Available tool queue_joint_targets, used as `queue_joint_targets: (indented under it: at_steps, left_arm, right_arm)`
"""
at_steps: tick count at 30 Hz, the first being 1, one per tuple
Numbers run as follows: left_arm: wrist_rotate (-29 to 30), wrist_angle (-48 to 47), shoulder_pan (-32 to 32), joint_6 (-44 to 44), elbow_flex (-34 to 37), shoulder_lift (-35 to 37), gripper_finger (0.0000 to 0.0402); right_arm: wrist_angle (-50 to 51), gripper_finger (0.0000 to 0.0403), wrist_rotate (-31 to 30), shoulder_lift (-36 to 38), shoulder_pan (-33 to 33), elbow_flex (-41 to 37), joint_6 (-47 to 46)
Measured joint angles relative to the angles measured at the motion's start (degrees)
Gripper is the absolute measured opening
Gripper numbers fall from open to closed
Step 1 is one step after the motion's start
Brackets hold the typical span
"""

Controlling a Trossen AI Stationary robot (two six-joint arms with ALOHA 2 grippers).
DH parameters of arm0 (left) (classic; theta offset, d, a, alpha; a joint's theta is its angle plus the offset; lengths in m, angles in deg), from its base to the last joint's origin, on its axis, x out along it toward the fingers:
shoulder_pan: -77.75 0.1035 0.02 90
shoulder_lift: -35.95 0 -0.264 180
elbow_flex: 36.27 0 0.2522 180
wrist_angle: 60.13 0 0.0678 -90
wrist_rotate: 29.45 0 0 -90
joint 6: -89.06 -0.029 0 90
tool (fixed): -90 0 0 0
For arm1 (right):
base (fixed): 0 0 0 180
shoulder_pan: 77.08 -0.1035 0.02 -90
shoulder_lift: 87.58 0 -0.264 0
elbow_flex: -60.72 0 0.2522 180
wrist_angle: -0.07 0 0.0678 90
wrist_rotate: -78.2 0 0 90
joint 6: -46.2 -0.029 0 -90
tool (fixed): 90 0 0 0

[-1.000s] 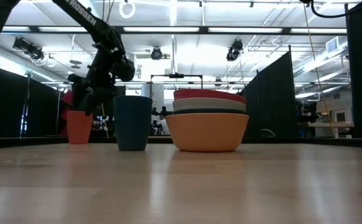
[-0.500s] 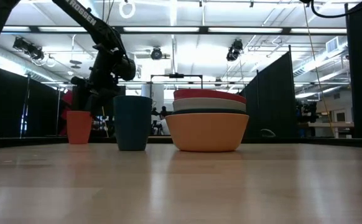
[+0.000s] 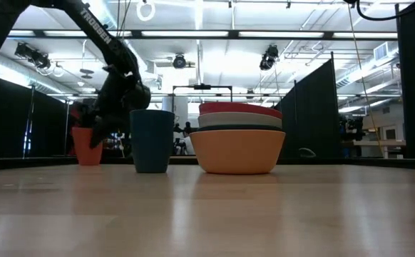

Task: Nest bowls inside each other
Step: Move the orange cup beside the blue cup

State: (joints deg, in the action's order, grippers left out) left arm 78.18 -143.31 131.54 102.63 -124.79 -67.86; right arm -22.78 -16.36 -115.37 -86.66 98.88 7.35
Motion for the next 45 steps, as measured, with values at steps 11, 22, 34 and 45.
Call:
queue_joint_targets:
  at_steps: [11, 22, 34, 45]
  left_arm:
    - [-2.67, 3.76, -0.56, -0.03, 3.76, 1.20, 0.0019]
    - [-4.81, 2.31, -3.55, 1.04, 4.11, 10.38, 0.0000]
    - [-10.68, 7.24, -18.28, 6.51, 0.30, 22.95, 0.0000]
    - [-14.71, 11.32, -31.92, 8.65, -5.69, 30.06, 0.0000]
  right_arm:
    - [-0.01, 0.0091, -0.16, 0.00, 0.00, 0.00, 0.01]
    - [0.07, 0.0091, -0.18, 0.00, 0.00, 0.00, 0.32]
    - [-0.19, 0.0091, -0.43, 0.22, 0.08, 0.00, 1.17]
    - [-0.54, 0.0091, -0.43, 1.21, 0.15, 0.00, 1.62]
